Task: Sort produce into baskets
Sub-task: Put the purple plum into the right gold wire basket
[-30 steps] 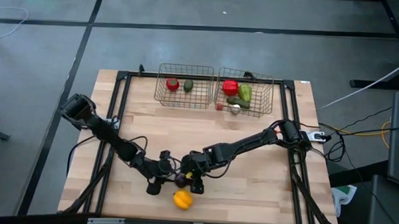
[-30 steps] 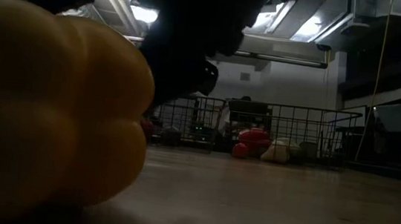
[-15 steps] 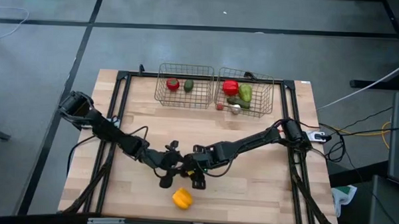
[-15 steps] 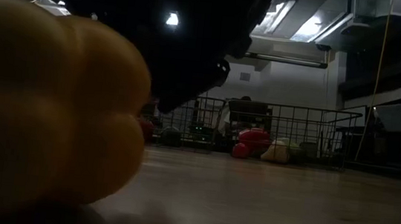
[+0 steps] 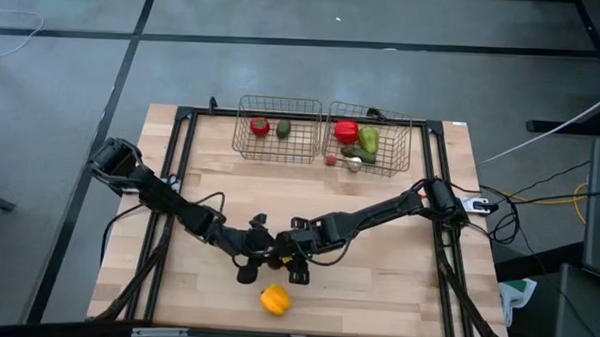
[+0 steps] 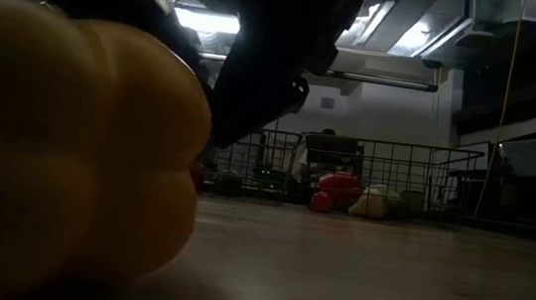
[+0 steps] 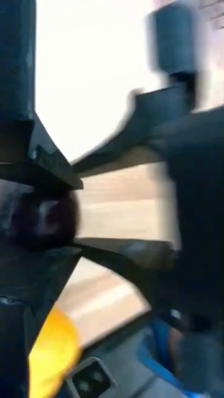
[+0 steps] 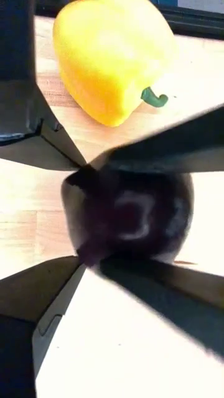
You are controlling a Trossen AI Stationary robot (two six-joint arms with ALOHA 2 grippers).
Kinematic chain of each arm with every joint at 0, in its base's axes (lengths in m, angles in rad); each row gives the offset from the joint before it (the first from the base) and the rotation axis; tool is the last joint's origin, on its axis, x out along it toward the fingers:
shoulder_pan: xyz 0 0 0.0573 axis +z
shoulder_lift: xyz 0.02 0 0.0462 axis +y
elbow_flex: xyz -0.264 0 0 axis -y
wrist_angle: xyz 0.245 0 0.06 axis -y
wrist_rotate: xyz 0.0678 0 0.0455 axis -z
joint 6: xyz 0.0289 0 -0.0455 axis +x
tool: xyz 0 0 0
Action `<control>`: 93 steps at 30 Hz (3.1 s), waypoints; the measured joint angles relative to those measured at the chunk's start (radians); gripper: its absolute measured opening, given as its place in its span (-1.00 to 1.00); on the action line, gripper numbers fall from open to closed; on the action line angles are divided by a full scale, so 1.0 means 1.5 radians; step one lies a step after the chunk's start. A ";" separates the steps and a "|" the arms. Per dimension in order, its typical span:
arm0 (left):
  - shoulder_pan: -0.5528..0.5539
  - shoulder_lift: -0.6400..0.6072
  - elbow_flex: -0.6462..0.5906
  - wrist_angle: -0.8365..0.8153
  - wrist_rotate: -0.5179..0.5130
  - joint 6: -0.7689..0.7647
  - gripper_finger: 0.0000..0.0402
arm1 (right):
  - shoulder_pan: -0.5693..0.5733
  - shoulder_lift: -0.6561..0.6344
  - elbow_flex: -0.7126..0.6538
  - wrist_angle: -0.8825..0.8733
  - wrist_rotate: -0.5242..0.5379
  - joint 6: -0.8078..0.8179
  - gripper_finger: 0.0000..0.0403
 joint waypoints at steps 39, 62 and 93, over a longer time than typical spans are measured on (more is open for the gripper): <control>-0.006 -0.025 0.009 -0.093 0.000 -0.013 -0.21 | 0.001 -0.002 0.001 0.013 0.042 0.018 0.16; 0.033 -0.059 0.012 -0.149 0.013 -0.119 0.41 | 0.001 -0.001 0.000 0.015 0.042 0.018 0.16; 0.044 -0.059 0.013 -0.208 0.024 -0.085 0.47 | 0.001 -0.001 0.000 0.017 0.042 0.018 0.16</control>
